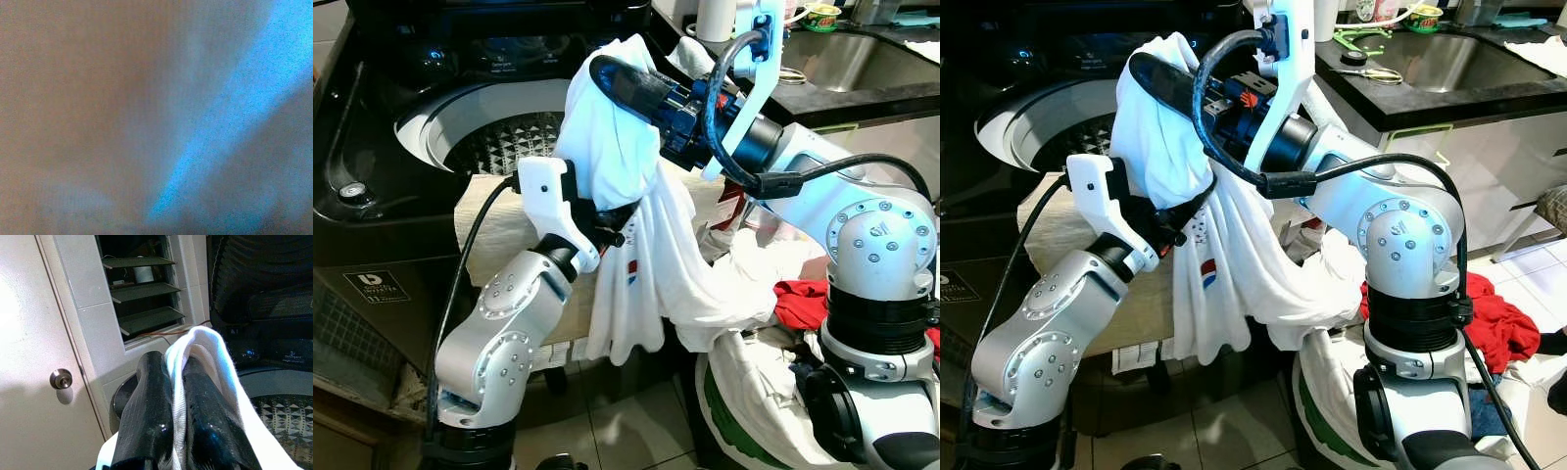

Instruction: Clothes washing

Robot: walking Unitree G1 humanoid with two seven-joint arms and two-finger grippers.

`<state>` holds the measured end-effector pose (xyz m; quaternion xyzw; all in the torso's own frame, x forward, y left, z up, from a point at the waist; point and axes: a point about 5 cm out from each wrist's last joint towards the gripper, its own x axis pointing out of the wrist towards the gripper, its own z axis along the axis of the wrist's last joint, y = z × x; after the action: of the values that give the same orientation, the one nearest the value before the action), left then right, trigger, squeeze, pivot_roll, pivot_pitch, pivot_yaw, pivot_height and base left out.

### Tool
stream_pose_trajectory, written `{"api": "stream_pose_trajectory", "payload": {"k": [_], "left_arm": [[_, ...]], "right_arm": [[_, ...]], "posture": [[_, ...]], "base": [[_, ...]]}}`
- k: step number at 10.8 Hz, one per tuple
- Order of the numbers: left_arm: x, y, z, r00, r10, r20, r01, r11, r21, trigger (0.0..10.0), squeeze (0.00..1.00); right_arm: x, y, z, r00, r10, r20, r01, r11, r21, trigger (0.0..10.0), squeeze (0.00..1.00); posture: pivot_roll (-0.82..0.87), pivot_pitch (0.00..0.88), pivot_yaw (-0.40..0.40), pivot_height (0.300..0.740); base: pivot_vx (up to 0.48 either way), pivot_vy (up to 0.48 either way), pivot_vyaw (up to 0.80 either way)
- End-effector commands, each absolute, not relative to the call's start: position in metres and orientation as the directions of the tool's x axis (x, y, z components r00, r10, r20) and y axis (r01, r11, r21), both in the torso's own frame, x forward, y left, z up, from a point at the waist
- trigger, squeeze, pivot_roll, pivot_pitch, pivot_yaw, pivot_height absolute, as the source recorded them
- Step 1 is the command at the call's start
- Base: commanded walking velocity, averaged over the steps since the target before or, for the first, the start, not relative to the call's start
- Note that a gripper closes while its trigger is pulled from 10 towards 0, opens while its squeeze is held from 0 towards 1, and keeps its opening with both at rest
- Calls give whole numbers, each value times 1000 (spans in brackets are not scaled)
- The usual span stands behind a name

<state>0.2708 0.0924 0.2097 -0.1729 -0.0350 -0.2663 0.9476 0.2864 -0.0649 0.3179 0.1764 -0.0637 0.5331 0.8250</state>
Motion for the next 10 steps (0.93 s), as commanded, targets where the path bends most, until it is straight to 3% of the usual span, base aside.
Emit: {"api": "stream_pose_trajectory", "payload": {"k": [1,6,7,8,10], "left_arm": [[270,93,213,849,-500,171,528,791,-309,0,0],[272,99,217,859,-476,187,511,792,-333,0,0],[274,102,218,867,-459,192,498,797,-342,0,0],[275,104,221,868,-453,201,496,798,-343,0,0],[277,108,226,871,-441,217,491,803,-338,0,0]], "right_arm": [[286,-66,326,426,849,312,-904,382,193,0,0],[287,-69,328,435,842,320,-900,396,182,0,0],[288,-70,329,443,837,321,-897,407,174,10000,0],[286,-72,331,426,842,330,-905,390,172,10000,1000],[282,-79,330,411,858,309,-912,388,135,10000,1000]], "posture": [[-34,0,-12,719],[-34,0,-11,719],[-34,0,-12,719],[-33,0,-11,719],[-34,0,-10,719]], "base": [[0,0,0],[0,0,0],[0,0,0],[0,0,0],[0,0,0]]}}
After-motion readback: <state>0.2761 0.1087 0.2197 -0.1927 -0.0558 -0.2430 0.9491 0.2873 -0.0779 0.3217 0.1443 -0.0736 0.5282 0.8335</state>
